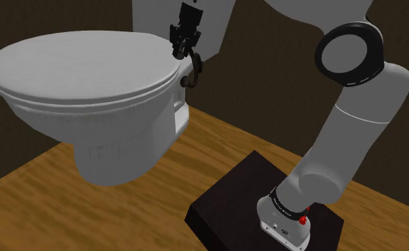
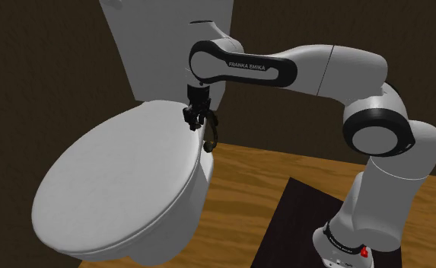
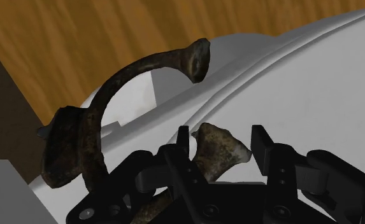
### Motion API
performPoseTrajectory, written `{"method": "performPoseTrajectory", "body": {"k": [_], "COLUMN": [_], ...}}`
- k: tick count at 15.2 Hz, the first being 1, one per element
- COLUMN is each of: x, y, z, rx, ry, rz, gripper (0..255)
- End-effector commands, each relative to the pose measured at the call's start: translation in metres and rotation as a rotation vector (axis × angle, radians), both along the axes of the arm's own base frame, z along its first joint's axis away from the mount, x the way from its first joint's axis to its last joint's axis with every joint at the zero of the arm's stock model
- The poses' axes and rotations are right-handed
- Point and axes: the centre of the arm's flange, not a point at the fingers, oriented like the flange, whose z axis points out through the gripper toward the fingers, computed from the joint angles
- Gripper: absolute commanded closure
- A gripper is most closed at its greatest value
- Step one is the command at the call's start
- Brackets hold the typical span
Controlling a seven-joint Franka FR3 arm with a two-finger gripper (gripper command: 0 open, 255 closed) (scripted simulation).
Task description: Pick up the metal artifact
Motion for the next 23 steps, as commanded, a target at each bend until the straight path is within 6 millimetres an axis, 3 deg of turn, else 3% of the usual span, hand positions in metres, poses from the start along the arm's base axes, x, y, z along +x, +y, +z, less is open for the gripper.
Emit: {"method": "performPoseTrajectory", "body": {"k": [1,6,21,23], "x": [0.0,0.0,0.0,0.0], "y": [0.0,0.0,0.0,0.0], "z": [-0.001,-0.001,0.078,0.079], "rx": [0.0,0.0,0.0,0.0], "ry": [0.001,0.001,0.001,0.001], "rz": [0.0,0.0,0.0,0.0], "gripper": [255,255,255,255]}}
